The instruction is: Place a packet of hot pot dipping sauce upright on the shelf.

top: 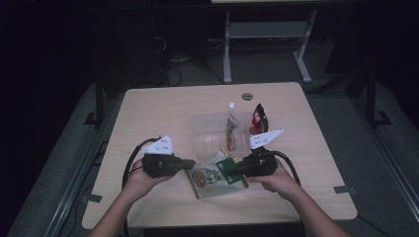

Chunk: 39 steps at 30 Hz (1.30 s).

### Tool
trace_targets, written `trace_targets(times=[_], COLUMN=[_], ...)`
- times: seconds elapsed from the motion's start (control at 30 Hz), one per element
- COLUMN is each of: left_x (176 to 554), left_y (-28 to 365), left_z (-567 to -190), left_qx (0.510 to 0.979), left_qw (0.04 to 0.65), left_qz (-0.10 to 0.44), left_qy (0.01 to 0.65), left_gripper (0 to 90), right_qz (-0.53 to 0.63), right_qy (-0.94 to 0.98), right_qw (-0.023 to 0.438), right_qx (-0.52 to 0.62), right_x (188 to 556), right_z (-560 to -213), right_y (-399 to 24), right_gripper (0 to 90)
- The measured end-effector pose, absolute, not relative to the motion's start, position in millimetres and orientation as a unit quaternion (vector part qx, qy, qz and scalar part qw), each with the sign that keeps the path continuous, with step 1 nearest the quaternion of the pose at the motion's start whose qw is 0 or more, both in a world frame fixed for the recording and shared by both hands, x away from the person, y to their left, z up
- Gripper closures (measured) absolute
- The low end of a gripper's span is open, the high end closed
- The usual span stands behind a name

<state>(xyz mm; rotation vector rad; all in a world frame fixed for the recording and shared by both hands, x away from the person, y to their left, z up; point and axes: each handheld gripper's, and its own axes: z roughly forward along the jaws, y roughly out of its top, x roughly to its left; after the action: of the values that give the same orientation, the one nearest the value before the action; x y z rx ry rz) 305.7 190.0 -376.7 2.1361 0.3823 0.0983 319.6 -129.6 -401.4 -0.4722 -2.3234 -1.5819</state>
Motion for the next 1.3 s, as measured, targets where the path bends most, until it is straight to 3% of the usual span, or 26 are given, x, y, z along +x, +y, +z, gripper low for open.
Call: trace_targets(times=[0.53, 1.0, 1.3], left_x=[302.5, 299.1, 299.3], left_y=[155.8, 168.6, 176.6], left_z=[-374.3, -373.7, -376.3], left_qx=[0.866, 0.864, 0.868], left_qw=[0.481, 0.479, 0.470], left_qz=[0.033, 0.043, 0.023], left_qy=[0.133, 0.146, 0.157], left_gripper=[89.0, 70.3, 57.5], right_qz=[-0.572, -0.600, -0.607], right_qy=[-0.796, -0.780, -0.776], right_qw=[0.150, 0.113, 0.093], right_qx=[-0.132, -0.140, -0.146], right_x=[309.6, 318.0, 325.1], right_z=[-385.2, -367.3, -356.9], right_y=[-118.9, -122.7, -121.4], right_gripper=[90.0, 90.0, 90.0])
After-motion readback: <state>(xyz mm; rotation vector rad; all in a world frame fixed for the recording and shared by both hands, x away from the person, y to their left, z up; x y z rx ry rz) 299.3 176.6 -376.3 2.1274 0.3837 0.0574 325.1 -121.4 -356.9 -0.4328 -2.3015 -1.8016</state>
